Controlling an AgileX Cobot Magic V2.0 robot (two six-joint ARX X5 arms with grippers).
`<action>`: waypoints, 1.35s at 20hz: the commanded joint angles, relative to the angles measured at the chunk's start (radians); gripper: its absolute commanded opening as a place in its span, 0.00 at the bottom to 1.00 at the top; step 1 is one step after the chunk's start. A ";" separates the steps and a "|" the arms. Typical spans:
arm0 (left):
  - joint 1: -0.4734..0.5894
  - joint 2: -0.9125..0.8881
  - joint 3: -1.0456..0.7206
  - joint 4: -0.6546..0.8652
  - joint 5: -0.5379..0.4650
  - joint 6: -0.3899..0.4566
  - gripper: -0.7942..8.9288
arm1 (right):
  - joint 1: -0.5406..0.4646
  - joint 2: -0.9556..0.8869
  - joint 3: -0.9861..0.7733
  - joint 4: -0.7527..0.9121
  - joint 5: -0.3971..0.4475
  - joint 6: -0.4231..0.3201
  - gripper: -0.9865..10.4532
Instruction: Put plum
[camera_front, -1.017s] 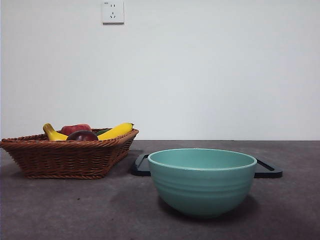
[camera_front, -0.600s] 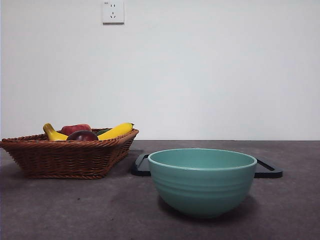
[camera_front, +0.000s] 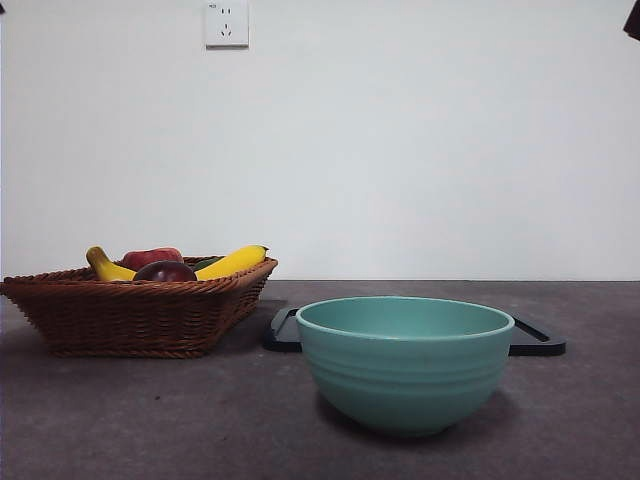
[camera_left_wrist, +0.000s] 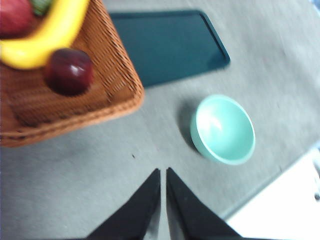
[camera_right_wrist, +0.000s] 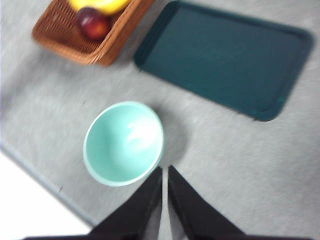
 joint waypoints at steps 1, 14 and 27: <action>-0.030 0.027 0.024 -0.002 0.006 0.024 0.10 | 0.028 0.015 0.022 -0.010 -0.004 -0.034 0.09; -0.061 0.048 0.024 0.010 0.005 0.031 0.57 | 0.056 0.020 0.022 -0.013 -0.003 -0.031 0.47; -0.061 0.049 0.024 0.010 -0.002 0.007 0.60 | 0.056 0.020 0.022 -0.013 -0.003 -0.025 0.47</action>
